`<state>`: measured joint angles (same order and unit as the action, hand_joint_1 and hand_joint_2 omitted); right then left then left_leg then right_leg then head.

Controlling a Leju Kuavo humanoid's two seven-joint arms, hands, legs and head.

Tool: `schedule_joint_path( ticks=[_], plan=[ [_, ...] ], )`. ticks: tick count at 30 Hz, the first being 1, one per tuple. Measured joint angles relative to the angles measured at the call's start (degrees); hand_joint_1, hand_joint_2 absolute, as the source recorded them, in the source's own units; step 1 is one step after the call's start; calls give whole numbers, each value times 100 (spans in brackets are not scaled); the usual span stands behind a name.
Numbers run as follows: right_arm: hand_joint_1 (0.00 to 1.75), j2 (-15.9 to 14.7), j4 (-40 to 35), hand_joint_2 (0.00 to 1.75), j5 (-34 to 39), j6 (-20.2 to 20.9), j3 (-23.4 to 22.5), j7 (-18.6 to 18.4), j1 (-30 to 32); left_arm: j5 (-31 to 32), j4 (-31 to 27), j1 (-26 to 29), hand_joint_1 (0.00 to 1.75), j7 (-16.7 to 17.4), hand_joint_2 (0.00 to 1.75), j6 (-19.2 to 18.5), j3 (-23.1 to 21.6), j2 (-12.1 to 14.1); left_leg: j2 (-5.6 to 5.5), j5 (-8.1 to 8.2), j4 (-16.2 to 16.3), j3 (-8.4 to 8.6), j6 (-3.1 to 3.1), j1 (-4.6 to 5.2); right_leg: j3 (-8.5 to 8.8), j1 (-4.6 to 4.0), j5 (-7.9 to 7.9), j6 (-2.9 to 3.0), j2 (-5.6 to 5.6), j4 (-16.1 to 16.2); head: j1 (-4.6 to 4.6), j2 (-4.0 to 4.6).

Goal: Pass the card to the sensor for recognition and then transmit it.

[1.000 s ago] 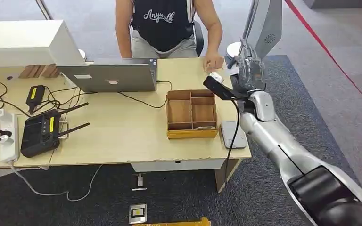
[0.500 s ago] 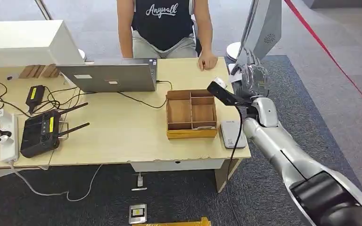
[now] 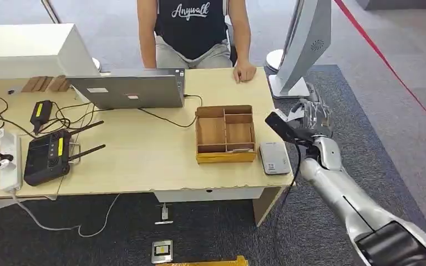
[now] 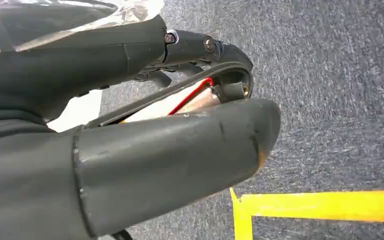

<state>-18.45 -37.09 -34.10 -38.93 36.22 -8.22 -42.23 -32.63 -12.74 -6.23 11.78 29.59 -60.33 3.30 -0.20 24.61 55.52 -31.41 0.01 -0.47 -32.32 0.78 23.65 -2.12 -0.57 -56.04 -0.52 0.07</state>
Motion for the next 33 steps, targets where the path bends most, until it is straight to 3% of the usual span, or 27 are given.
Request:
schedule_joint_path(
  ticks=[5,11,33],
  plan=[
    [175,-144,35,175,147,81,-68,-50,288,-170,0,1,0,7,0,79,7,4,1,0,-1,1,0,-1,-1,-1,0,0,1,-1,2,0],
    [175,-142,221,175,363,50,-127,133,520,-249,0,0,0,105,0,146,13,4,1,0,-1,0,1,-2,-1,-1,0,0,1,-2,0,0],
    [175,-43,586,175,385,197,-124,190,819,-153,-2,-4,0,2,0,157,15,-31,3,-1,-1,0,1,-2,-1,-1,0,0,1,-2,0,0]
  ],
)
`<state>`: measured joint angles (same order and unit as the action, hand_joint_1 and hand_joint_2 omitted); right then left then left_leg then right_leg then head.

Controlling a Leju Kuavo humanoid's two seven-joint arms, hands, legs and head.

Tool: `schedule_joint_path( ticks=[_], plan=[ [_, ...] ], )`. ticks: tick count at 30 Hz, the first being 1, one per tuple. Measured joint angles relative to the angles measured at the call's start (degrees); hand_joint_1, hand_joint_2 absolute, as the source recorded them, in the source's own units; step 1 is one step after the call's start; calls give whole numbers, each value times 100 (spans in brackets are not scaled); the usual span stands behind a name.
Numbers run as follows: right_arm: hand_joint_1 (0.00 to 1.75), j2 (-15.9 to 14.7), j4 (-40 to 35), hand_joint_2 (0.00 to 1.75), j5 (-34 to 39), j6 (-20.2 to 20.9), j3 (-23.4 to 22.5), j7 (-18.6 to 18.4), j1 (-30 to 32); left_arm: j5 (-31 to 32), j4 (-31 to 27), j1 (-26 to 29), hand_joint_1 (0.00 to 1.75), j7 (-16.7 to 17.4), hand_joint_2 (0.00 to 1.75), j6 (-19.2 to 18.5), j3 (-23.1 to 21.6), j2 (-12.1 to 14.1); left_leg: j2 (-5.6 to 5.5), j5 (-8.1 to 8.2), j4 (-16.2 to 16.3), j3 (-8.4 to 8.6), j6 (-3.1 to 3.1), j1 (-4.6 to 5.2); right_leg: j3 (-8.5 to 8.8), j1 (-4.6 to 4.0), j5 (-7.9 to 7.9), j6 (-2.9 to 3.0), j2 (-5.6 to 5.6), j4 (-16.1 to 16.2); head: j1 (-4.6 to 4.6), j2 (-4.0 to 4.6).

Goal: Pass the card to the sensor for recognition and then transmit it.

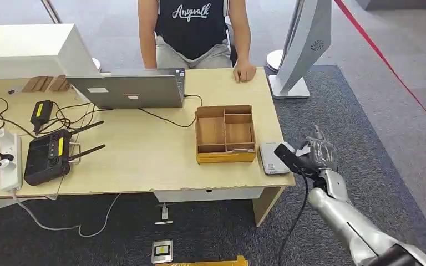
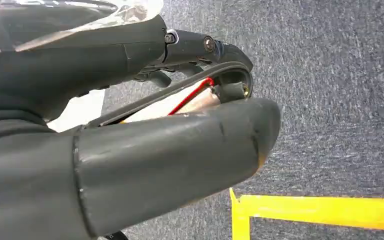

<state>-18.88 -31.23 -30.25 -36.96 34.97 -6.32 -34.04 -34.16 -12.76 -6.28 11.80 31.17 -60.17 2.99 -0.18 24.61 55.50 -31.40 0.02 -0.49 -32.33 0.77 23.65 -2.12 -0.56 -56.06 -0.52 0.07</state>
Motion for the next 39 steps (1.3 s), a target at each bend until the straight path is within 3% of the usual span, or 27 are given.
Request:
schedule_joint_path(
  ticks=[24,25,39],
  plan=[
    [175,-94,-15,175,74,2,-2,-144,345,199,0,-6,0,-103,0,-83,-11,2,1,0,0,0,0,0,1,0,0,0,0,0,0,0],
    [175,-98,-15,175,74,-4,-2,-155,345,212,0,-6,0,-111,175,-83,-11,2,1,0,0,0,0,0,1,0,0,0,0,0,0,0],
    [175,-249,-280,175,-127,-254,-212,-96,357,230,0,-8,0,-153,175,-129,-31,2,0,0,0,0,0,1,1,1,0,0,0,0,0,0]
  ],
)
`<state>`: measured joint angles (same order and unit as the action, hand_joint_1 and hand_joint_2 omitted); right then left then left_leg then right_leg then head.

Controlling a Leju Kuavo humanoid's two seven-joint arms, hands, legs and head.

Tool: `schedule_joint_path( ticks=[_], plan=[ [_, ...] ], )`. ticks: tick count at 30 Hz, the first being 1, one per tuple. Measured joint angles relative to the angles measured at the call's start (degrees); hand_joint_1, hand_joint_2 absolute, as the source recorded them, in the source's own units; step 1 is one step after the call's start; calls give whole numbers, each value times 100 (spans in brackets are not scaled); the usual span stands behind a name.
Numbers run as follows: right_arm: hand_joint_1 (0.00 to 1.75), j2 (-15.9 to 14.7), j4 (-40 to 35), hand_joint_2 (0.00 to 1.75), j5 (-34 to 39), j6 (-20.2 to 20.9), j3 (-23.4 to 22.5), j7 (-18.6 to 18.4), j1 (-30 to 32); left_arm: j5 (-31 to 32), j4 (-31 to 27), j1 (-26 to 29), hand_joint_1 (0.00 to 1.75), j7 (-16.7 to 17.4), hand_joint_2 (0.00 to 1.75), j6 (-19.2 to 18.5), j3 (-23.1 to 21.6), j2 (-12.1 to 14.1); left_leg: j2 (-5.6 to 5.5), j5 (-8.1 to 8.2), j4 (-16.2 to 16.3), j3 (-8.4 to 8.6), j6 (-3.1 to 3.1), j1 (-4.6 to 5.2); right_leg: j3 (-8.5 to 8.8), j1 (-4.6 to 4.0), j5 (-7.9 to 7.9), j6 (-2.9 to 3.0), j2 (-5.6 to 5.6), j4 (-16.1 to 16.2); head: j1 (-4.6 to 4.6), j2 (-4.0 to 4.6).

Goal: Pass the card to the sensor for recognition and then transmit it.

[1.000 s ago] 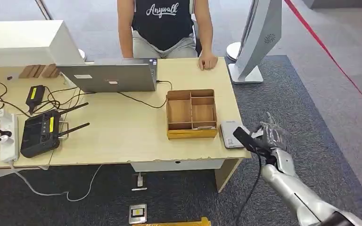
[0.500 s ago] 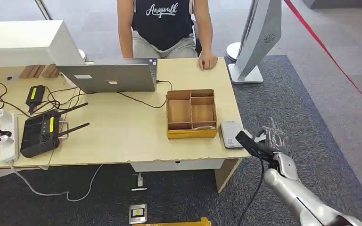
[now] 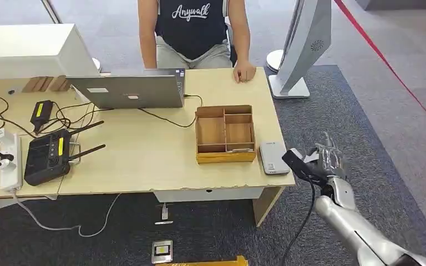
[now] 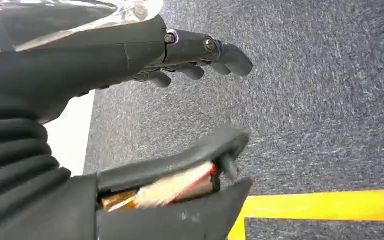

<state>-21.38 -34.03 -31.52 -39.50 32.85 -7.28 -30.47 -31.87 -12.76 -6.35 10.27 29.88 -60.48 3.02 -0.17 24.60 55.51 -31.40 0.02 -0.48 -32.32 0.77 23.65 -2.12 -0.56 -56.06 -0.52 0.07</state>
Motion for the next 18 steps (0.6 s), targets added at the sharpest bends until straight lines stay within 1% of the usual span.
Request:
schedule_joint_path(
  ticks=[8,18],
  plan=[
    [175,-103,-302,175,-72,-7,-216,-48,-136,-39,0,-1,0,0,175,-2,-22,-2,0,0,0,0,0,0,2,0,0,0,0,0,0,0],
    [175,-107,-461,175,-63,68,-260,-13,-180,-50,0,-3,0,-2,175,4,-24,-31,0,0,0,0,0,-1,1,0,0,0,0,0,2,0]
  ],
)
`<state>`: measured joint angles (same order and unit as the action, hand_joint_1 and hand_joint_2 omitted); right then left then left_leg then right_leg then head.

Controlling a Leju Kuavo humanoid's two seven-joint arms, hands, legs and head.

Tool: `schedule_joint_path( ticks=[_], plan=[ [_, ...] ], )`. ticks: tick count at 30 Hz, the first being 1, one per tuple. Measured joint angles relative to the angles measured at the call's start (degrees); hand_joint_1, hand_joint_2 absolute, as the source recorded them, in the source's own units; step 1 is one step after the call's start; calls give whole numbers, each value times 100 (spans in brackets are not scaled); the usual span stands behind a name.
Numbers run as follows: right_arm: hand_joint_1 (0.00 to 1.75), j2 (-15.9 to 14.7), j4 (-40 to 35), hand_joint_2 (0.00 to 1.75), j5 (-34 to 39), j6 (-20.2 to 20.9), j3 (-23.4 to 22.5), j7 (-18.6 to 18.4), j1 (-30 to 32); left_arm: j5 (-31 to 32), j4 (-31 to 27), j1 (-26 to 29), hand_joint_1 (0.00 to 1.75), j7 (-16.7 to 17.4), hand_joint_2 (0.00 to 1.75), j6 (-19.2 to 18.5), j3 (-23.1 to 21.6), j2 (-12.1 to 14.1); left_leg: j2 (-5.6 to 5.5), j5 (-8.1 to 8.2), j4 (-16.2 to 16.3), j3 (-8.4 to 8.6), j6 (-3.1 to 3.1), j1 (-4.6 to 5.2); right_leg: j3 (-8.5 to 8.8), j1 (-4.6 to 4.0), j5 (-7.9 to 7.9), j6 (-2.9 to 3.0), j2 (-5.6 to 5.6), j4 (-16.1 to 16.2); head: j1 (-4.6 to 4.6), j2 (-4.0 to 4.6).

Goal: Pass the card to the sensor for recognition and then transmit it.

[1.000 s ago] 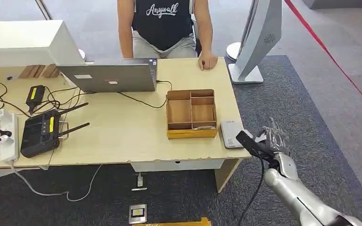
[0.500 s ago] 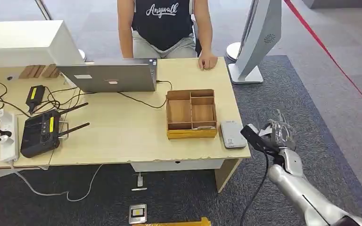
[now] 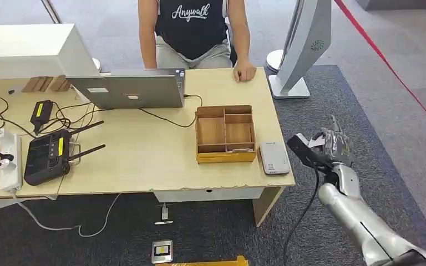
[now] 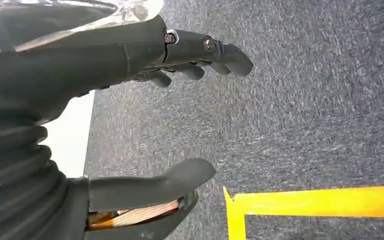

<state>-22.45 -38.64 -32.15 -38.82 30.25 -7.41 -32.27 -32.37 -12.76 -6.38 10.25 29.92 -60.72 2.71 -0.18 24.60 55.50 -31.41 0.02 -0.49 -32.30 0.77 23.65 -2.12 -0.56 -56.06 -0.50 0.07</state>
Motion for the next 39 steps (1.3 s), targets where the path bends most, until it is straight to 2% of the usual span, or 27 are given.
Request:
schedule_joint_path(
  ticks=[5,15,39],
  plan=[
    [175,182,28,175,41,164,57,190,23,2,0,-7,0,-4,175,0,0,-4,0,0,-1,1,0,-1,-1,-1,0,0,0,0,0,0],
    [175,476,179,175,28,291,206,223,128,28,0,-11,0,-48,175,-11,-7,-15,0,0,0,0,1,-1,-1,0,0,0,0,0,-2,0],
    [175,542,404,175,70,428,356,127,164,52,0,-14,0,-46,175,-37,-98,-20,1,-1,0,7,1,-1,4,0,0,0,0,1,-2,0]
  ],
)
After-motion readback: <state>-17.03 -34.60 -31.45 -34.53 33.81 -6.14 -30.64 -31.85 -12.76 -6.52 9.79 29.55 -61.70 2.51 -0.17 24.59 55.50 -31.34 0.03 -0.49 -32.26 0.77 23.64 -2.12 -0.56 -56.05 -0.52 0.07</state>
